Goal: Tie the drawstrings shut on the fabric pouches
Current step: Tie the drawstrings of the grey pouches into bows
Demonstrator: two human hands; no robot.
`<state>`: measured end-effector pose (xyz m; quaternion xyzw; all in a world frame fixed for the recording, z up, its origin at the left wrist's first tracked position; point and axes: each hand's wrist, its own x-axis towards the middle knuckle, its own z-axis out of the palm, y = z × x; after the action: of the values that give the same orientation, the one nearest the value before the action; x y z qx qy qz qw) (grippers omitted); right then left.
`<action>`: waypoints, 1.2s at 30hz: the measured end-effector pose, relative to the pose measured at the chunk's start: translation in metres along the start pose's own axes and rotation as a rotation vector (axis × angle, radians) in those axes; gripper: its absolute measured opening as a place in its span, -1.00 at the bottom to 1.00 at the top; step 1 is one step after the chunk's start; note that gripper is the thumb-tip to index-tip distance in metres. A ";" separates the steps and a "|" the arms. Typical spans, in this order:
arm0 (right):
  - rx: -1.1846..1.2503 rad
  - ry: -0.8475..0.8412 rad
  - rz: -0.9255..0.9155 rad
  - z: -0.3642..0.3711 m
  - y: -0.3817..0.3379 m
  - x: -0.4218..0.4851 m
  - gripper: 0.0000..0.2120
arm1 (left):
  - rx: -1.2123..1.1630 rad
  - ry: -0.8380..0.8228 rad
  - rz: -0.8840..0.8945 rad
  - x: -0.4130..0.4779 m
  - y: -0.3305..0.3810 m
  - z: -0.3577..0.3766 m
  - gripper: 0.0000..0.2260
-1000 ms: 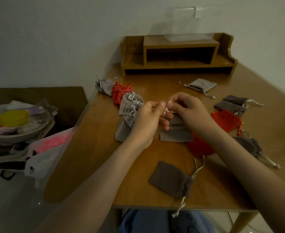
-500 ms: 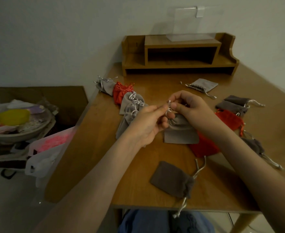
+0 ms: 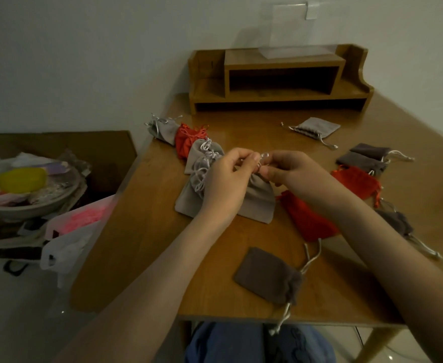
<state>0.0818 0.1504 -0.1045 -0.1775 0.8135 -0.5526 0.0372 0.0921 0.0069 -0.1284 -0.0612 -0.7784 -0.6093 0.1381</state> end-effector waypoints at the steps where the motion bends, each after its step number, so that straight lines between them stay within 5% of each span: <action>1: -0.001 -0.008 -0.001 0.001 0.000 0.000 -0.89 | 0.007 0.007 0.006 0.000 0.000 0.000 -0.86; 12: 0.069 -0.067 -0.039 -0.001 0.003 0.003 -0.92 | 0.168 0.035 0.161 0.009 -0.003 -0.008 -0.76; 16: 0.253 -0.172 -0.041 -0.009 0.003 0.001 -0.73 | -0.169 -0.171 0.035 0.010 0.009 -0.011 -0.91; 24: 0.610 -0.314 0.063 -0.018 0.000 -0.002 -0.90 | -0.423 -0.342 -0.030 0.012 0.011 -0.012 -0.89; 36: 0.434 -0.297 0.084 -0.019 0.008 0.003 -0.91 | -0.290 -0.380 -0.034 0.012 0.014 -0.018 -0.94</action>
<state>0.0720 0.1687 -0.1040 -0.2106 0.6683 -0.6799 0.2164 0.0869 -0.0077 -0.1075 -0.1806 -0.6958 -0.6945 -0.0312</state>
